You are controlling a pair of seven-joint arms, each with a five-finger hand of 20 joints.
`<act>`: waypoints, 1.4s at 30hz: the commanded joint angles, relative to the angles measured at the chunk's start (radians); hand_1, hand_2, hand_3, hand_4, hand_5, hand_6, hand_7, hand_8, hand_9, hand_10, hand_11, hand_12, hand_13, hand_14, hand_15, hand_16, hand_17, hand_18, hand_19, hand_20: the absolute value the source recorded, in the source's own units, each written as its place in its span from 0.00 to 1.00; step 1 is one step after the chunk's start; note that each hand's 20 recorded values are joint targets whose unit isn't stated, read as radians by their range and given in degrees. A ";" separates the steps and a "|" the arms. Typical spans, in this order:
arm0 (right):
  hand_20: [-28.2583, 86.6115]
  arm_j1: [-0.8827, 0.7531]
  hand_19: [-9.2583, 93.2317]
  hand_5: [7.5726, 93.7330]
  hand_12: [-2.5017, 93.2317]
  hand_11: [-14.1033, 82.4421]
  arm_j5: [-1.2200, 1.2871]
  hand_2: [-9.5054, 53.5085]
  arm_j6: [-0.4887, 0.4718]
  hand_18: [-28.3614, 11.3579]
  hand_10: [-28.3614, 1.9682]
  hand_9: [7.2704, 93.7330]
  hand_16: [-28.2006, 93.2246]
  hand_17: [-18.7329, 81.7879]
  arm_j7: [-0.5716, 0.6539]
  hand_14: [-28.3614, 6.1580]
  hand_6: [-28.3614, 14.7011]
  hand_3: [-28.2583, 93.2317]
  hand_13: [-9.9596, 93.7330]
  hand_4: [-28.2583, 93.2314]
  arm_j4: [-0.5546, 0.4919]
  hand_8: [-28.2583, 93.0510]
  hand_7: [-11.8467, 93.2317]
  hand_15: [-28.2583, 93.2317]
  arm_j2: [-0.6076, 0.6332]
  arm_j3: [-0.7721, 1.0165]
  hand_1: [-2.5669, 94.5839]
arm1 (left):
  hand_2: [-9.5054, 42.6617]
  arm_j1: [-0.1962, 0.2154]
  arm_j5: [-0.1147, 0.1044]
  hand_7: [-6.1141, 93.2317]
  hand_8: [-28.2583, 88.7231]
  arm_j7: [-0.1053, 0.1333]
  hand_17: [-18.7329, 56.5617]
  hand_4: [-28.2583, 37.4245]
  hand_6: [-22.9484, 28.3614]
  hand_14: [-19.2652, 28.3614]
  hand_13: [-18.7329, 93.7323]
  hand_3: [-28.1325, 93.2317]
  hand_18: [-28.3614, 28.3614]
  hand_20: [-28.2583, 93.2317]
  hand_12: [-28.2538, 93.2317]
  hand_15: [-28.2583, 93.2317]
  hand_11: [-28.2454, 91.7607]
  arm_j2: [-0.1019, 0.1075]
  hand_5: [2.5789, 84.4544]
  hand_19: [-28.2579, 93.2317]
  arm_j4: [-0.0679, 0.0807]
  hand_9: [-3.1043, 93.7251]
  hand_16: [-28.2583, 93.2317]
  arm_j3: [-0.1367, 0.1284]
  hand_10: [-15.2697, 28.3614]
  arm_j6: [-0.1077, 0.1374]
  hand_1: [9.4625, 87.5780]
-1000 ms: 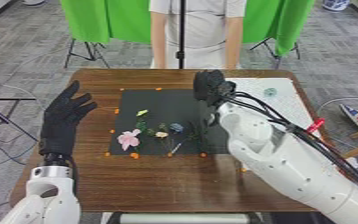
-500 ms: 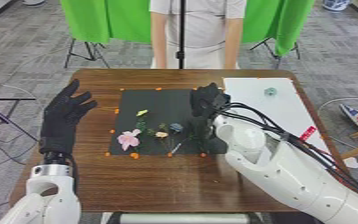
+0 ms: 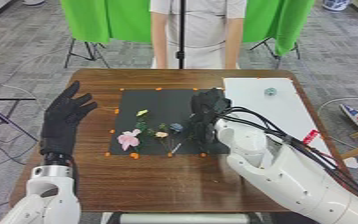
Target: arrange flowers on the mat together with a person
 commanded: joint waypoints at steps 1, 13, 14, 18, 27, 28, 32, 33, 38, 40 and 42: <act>0.45 -0.003 0.79 0.71 0.23 0.47 -0.001 0.00 -0.024 0.26 0.61 0.86 0.40 0.39 0.024 0.60 0.76 0.85 0.81 0.01 -0.026 0.13 0.26 0.72 0.002 0.027 0.40 | 0.30 0.016 0.005 0.17 0.17 -0.013 0.14 0.00 0.55 0.95 0.42 0.90 0.91 0.37 0.31 0.65 0.44 -0.010 0.41 0.63 -0.001 0.43 0.16 0.004 0.76 0.005 0.17; 0.45 -0.047 0.80 0.53 0.25 0.53 0.043 0.00 -0.026 0.21 0.57 0.84 0.42 0.39 0.033 0.56 0.69 0.84 0.80 0.02 -0.090 0.14 0.23 0.79 0.022 0.086 0.36 | 0.30 0.032 -0.009 0.17 0.17 0.008 0.14 0.00 0.56 0.95 0.42 0.90 0.92 0.37 0.31 0.65 0.44 0.003 0.41 0.63 -0.005 0.44 0.16 0.010 0.76 0.018 0.17; 0.45 -0.062 0.80 0.53 0.25 0.53 0.056 0.00 -0.015 0.21 0.57 0.84 0.42 0.39 0.031 0.56 0.69 0.84 0.80 0.02 -0.106 0.14 0.23 0.80 0.026 0.109 0.36 | 0.30 0.032 -0.011 0.17 0.17 0.012 0.14 0.00 0.56 0.95 0.42 0.90 0.92 0.37 0.31 0.65 0.44 0.006 0.41 0.63 -0.006 0.44 0.16 0.011 0.76 0.020 0.17; 0.44 -0.175 0.77 0.53 0.22 0.50 0.256 0.04 0.073 0.19 0.52 0.80 0.39 0.38 0.020 0.51 0.69 0.84 0.76 0.03 -0.202 0.14 0.24 0.74 0.058 0.253 0.33 | 0.30 0.031 -0.010 0.17 0.17 0.013 0.14 0.00 0.56 0.95 0.42 0.90 0.92 0.37 0.31 0.65 0.44 0.007 0.41 0.63 -0.007 0.44 0.16 0.012 0.76 0.023 0.17; 0.37 -0.508 0.64 0.43 0.18 0.33 1.000 0.09 0.045 0.04 0.47 0.57 0.33 0.33 -0.100 0.40 0.70 0.85 0.61 0.02 -0.340 0.13 0.25 0.60 0.004 0.715 0.29 | 0.30 0.046 0.000 0.17 0.17 0.008 0.14 0.00 0.55 0.95 0.42 0.89 0.92 0.37 0.31 0.65 0.44 0.003 0.41 0.63 -0.011 0.43 0.16 -0.004 0.76 0.023 0.16; 0.37 -0.543 0.63 0.42 0.17 0.32 1.129 0.10 0.010 0.03 0.48 0.55 0.33 0.32 -0.095 0.38 0.70 0.86 0.58 0.02 -0.344 0.13 0.25 0.58 -0.021 0.773 0.28 | 0.30 0.046 0.001 0.17 0.17 0.006 0.14 0.00 0.55 0.95 0.42 0.89 0.92 0.37 0.31 0.65 0.44 0.002 0.41 0.62 -0.011 0.43 0.16 -0.005 0.76 0.021 0.16; 0.34 -0.665 0.58 0.39 0.17 0.28 1.467 0.16 -0.030 0.02 0.46 0.47 0.32 0.27 -0.122 0.32 0.72 0.86 0.48 0.01 -0.342 0.14 0.24 0.52 -0.090 0.909 0.25 | 0.30 0.053 0.012 0.16 0.17 -0.002 0.13 0.00 0.55 0.95 0.42 0.89 0.92 0.37 0.31 0.65 0.44 -0.007 0.41 0.62 -0.012 0.43 0.16 -0.015 0.76 0.014 0.16; 0.34 -0.691 0.57 0.37 0.17 0.27 1.482 0.17 -0.028 0.03 0.45 0.45 0.32 0.26 -0.139 0.31 0.72 0.85 0.46 0.01 -0.344 0.14 0.24 0.50 -0.101 0.924 0.24 | 0.30 0.056 0.012 0.16 0.17 -0.004 0.13 0.00 0.54 0.95 0.42 0.89 0.92 0.36 0.31 0.64 0.44 -0.010 0.41 0.61 -0.013 0.43 0.16 -0.018 0.76 0.010 0.16; 0.32 -0.780 0.52 0.33 0.17 0.22 1.477 0.20 -0.037 0.07 0.50 0.39 0.34 0.24 -0.220 0.32 0.76 0.86 0.40 0.01 -0.344 0.14 0.22 0.41 -0.135 0.955 0.22 | 0.30 0.068 0.007 0.15 0.17 0.004 0.13 0.00 0.53 0.94 0.41 0.89 0.92 0.36 0.30 0.63 0.42 -0.002 0.41 0.61 -0.012 0.42 0.16 -0.013 0.74 0.011 0.15; 0.32 -0.803 0.50 0.32 0.17 0.20 1.495 0.20 -0.019 0.07 0.51 0.38 0.35 0.23 -0.237 0.32 0.77 0.87 0.39 0.01 -0.346 0.14 0.22 0.39 -0.146 0.955 0.22 | 0.30 0.067 0.005 0.15 0.17 0.008 0.13 0.00 0.53 0.92 0.40 0.89 0.92 0.36 0.30 0.62 0.41 -0.007 0.40 0.60 -0.010 0.42 0.16 -0.010 0.73 0.011 0.15; 0.32 -0.816 0.49 0.32 0.17 0.19 1.478 0.20 -0.026 0.08 0.52 0.38 0.36 0.23 -0.259 0.33 0.78 0.87 0.38 0.00 -0.341 0.14 0.22 0.37 -0.155 0.958 0.22 | 0.30 0.060 0.008 0.14 0.17 0.011 0.13 0.00 0.53 0.91 0.40 0.89 0.92 0.35 0.30 0.60 0.40 -0.004 0.40 0.59 -0.007 0.41 0.16 -0.005 0.73 0.013 0.15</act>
